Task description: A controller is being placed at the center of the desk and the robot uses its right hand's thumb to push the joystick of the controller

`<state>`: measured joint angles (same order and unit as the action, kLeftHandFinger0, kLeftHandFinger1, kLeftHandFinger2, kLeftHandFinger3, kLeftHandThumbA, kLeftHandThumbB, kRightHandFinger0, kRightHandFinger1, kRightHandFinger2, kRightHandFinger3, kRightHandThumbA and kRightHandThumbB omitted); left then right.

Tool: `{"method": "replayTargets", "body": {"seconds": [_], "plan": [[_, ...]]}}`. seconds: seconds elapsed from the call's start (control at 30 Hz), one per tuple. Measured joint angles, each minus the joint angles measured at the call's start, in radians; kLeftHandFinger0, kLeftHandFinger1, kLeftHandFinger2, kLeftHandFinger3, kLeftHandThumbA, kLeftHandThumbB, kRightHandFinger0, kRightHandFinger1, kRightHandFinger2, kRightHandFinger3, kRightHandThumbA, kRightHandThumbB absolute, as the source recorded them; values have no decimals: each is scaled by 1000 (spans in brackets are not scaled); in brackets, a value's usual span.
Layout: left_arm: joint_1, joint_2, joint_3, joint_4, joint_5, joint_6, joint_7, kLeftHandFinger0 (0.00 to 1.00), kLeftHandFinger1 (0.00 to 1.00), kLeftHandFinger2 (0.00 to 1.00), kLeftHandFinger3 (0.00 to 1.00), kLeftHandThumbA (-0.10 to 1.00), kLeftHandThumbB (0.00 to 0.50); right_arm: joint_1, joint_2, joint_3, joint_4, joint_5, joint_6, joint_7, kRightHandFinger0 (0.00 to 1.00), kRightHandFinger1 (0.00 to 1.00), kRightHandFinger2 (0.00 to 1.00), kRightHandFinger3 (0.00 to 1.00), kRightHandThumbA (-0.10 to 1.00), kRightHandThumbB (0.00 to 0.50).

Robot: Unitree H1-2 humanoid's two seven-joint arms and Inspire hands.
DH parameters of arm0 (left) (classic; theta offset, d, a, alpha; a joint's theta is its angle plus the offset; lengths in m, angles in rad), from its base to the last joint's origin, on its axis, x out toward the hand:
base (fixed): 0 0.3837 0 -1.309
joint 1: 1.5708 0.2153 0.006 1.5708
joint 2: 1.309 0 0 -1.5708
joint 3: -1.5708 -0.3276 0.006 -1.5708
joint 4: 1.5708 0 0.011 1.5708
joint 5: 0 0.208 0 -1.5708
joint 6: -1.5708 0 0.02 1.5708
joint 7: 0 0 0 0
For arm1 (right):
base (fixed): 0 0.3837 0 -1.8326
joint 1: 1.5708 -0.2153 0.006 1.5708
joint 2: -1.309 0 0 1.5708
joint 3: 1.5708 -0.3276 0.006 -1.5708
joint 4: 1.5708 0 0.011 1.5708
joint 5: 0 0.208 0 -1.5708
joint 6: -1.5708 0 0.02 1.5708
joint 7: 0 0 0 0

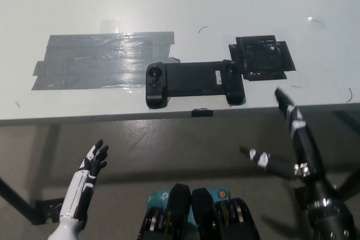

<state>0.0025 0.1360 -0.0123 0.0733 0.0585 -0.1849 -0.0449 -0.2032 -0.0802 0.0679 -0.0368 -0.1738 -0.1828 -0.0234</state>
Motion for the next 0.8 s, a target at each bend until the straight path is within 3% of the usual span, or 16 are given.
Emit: {"method": "replayTargets", "body": {"seconds": [0.03, 0.13, 0.27, 0.4, 0.47, 0.63, 0.73, 0.8], "plan": [[5, -1, -1, 0, 0, -1, -1, 1000, 1000, 1000, 1000, 976, 88, -30, 0, -5, -4, -6, 10, -2, 1000, 1000, 1000, 1000, 1000, 297], [16, -7, -4, 0, 0, -2, -2, 1000, 1000, 1000, 1000, 976, 83, -113, -2, -17, -1, -20, 59, -5, 1000, 1000, 1000, 1000, 1000, 281], [20, -15, -4, 0, 1, -3, -2, 1000, 1000, 1000, 1000, 973, 78, -251, -8, -28, 94, -33, 119, -5, 1000, 1000, 1000, 1000, 1000, 338], [22, -16, -4, 0, 1, -3, -5, 1000, 1000, 1000, 1000, 965, 83, -357, -11, -30, 238, -33, 170, -3, 1000, 1000, 1000, 1000, 1000, 343], [22, -16, -4, 0, 1, -3, -7, 1000, 1000, 1000, 1000, 964, 88, -414, -11, -30, 332, -35, 193, -3, 1000, 1000, 1000, 1000, 1000, 376], [21, -17, -4, 0, 1, -4, -7, 1000, 1000, 1000, 1000, 951, 88, -513, -8, -30, 505, -35, 232, -5, 1000, 1000, 1000, 1000, 1000, 354], [21, -17, -4, 0, 1, -6, -7, 1000, 1000, 1000, 1000, 950, 92, -558, -5, -30, 598, -34, 238, -7, 1000, 1000, 1000, 1000, 1000, 370], [21, -17, -4, 0, 1, -6, -7, 1000, 1000, 1000, 1000, 952, 93, -581, -1, -31, 655, -34, 239, -11, 1000, 1000, 1000, 1000, 1000, 348]]}}
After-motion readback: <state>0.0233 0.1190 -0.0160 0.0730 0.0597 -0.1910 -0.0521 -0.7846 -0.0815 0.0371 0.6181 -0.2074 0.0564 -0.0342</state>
